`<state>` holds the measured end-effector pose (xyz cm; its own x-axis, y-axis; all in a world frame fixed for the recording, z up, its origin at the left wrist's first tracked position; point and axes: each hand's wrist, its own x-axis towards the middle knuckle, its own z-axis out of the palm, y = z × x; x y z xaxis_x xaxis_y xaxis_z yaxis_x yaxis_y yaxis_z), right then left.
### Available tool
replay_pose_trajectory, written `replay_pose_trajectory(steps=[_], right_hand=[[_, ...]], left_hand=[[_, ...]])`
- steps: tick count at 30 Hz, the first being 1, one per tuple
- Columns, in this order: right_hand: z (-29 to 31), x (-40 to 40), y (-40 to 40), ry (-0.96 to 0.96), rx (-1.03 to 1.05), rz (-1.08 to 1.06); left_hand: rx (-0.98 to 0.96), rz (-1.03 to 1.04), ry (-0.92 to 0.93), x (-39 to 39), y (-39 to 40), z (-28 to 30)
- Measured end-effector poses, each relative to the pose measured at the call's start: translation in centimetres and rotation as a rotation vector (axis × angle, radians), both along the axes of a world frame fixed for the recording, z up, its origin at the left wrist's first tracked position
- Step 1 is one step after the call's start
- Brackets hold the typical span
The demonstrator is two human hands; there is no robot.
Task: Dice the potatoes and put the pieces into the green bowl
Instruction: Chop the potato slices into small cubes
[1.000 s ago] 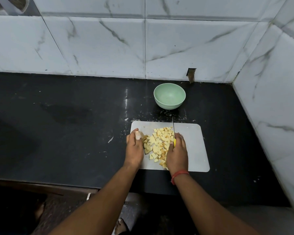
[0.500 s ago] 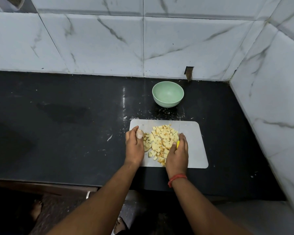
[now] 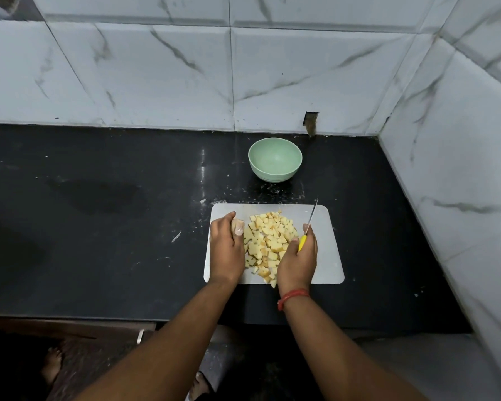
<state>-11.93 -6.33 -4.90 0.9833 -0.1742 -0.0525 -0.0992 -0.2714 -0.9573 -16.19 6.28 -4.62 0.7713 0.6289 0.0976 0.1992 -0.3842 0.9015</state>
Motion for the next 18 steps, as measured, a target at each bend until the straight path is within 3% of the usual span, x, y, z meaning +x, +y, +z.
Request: replay_pose_trajectory(steps=[5, 12, 18], right_hand=[[1.4, 2.4, -3.1, 0.069, 0.199, -0.085], [1.3, 4.5, -7.9, 0.127, 0.338, 0.016], [1.1, 5.4, -11.6, 0.205, 0.417, 0.038]], left_hand=[[0.243, -0.248, 0.016, 1.1, -2.0, -0.1], [0.466, -0.614, 0.020, 3.7, -6.1, -0.5], [0.577, -0.668, 0.076, 7.0, -9.0, -0.1]])
